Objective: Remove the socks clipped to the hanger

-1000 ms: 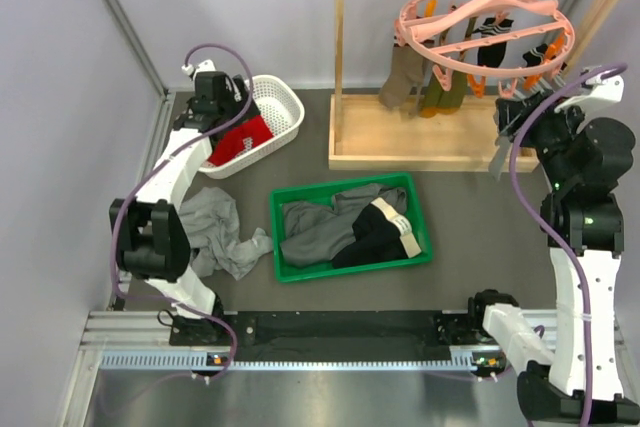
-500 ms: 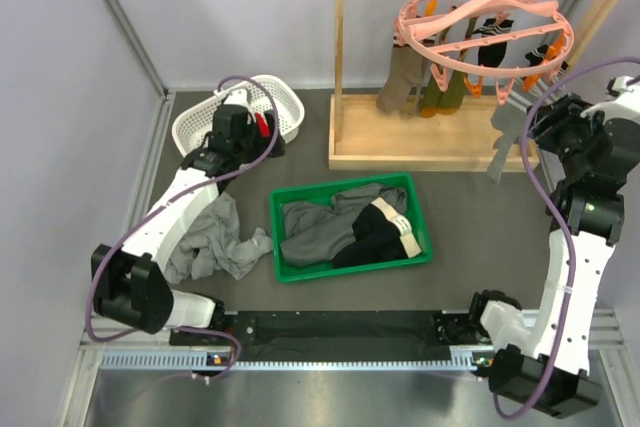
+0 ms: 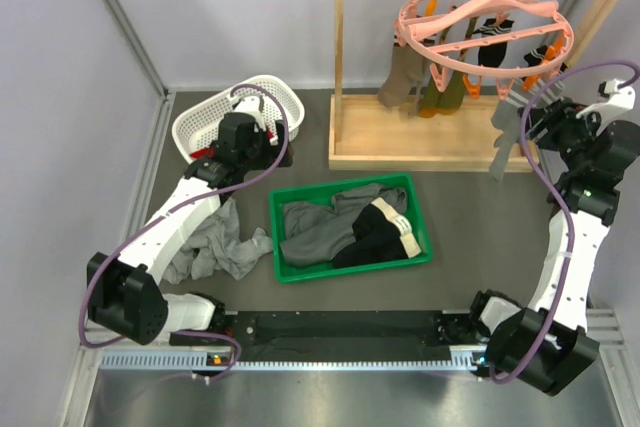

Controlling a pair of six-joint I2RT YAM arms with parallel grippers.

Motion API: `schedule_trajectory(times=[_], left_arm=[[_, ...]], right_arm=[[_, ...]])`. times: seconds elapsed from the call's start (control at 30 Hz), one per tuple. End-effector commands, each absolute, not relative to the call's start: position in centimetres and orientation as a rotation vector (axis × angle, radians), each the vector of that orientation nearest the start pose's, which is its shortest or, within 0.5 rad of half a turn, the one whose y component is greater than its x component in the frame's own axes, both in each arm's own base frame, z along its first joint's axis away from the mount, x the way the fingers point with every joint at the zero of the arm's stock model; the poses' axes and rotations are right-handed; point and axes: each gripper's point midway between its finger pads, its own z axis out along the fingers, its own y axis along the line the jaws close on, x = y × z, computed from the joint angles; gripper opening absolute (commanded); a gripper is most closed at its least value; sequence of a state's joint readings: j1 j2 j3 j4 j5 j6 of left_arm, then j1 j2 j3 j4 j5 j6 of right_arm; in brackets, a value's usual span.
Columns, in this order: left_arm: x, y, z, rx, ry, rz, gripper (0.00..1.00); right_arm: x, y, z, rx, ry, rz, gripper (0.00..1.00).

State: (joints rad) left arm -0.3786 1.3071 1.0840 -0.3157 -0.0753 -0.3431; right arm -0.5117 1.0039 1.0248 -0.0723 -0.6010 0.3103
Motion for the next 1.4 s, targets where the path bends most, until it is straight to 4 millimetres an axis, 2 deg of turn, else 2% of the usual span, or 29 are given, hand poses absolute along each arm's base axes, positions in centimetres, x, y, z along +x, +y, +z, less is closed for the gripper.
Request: schedule_trajectory(times=[0.0,0.13,0.3,0.4,0.43,0.5,0.53,0.63,0.7,0.93,1.03,1.07,1.23,1.27,1.3,1.37], left_arm=[[37.3,-15.2,22.6,0.015,2.063,-0.374,0.99],[37.1,-15.3,22.9,0.026,2.050,-0.381,0.99],[37.0,-15.7,23.0,0.043,2.048,-0.402,0.99],[37.0,-15.9,23.1,0.052,2.044,-0.414,0.99],[36.9,-16.0,23.3,0.052,2.040,-0.420,0.99],[36.7,-16.3,23.7,0.070,2.025,-0.440,0.99],[36.6,-16.4,23.9,0.076,2.018,-0.447,0.99],[36.0,-17.1,24.8,0.113,1.983,-0.488,0.99],[35.5,-17.7,25.6,0.132,1.960,-0.517,0.99],[33.7,-21.4,29.5,0.205,1.881,-0.719,0.99],[32.8,-23.6,31.2,0.239,1.842,-0.813,0.99],[32.3,-24.8,32.3,0.264,1.811,-0.848,0.98],[31.2,-29.0,34.0,0.331,1.750,-0.903,0.98],[30.4,-30.5,34.3,0.369,1.737,-0.933,0.98],[30.4,-31.6,34.1,0.386,1.729,-0.950,0.98],[29.4,-34.0,35.1,0.436,1.685,-0.998,0.98]], right_arm=[[35.3,-7.5,36.1,0.106,1.549,0.261,0.59],[36.4,-7.4,35.4,0.079,1.558,0.308,0.59],[37.3,-6.7,35.6,0.049,1.549,0.395,0.57],[37.7,-6.2,35.2,0.046,1.563,0.417,0.49],[37.9,-5.8,35.2,0.039,1.566,0.422,0.37],[38.0,-5.6,35.2,0.048,1.578,0.420,0.24],[37.9,-5.3,35.4,0.055,1.588,0.429,0.12],[37.5,-3.8,36.1,0.054,1.607,0.463,0.00],[37.2,-2.6,36.6,0.060,1.609,0.507,0.00],[33.8,0.9,39.1,0.065,1.557,0.561,0.00],[32.8,3.0,40.1,0.026,1.544,0.627,0.00],[32.4,3.6,40.5,0.015,1.538,0.640,0.00],[31.1,5.7,41.7,0.002,1.537,0.707,0.00],[30.9,5.8,41.8,0.006,1.532,0.716,0.00],[30.7,6.0,41.9,0.006,1.529,0.727,0.00],[30.4,6.5,42.1,0.008,1.522,0.754,0.00]])
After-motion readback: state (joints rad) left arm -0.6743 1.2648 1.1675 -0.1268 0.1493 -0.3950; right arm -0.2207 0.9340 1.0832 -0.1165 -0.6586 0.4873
